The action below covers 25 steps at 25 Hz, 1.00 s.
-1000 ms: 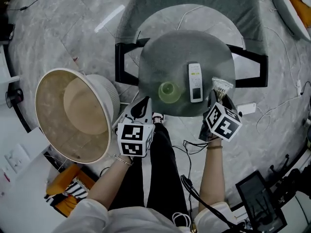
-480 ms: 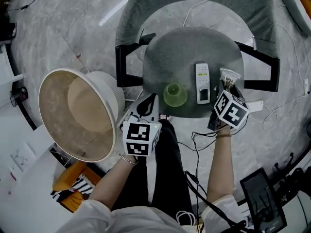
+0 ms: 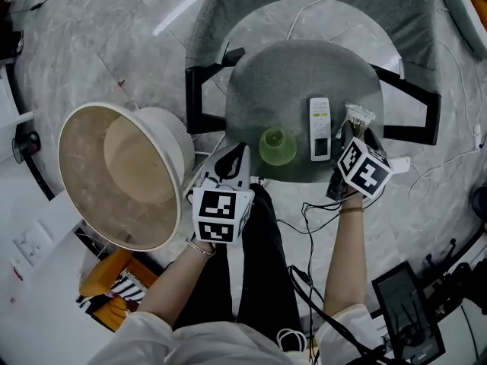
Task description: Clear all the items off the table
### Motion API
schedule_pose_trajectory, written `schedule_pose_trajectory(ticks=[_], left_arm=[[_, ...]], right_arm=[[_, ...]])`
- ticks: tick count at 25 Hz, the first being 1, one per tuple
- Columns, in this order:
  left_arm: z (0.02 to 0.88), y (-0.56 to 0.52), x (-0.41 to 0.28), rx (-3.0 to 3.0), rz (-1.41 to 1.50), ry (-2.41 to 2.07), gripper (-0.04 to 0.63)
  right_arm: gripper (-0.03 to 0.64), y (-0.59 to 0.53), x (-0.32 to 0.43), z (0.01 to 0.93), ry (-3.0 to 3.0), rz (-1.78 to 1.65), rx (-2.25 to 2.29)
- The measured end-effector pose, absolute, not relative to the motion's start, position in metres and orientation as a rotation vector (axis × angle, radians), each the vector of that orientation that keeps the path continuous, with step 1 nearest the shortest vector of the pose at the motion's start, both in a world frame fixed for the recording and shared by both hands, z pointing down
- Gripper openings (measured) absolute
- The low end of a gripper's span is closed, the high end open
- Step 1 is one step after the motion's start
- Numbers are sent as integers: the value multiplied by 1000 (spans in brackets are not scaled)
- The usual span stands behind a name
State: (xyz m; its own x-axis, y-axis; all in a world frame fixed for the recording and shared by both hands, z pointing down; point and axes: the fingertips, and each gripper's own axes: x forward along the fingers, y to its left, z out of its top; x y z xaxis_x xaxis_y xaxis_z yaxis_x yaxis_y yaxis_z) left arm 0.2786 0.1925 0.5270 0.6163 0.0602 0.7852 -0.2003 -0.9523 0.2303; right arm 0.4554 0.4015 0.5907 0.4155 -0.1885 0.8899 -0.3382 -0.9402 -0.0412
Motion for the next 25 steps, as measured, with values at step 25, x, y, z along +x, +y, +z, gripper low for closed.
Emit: schedule_pose_trajectory(ticks=[25], left_arm=[[364, 167, 206, 2610, 1088, -215, 2]], right_arm=[[225, 349, 376, 402, -662, 1373, 2662]])
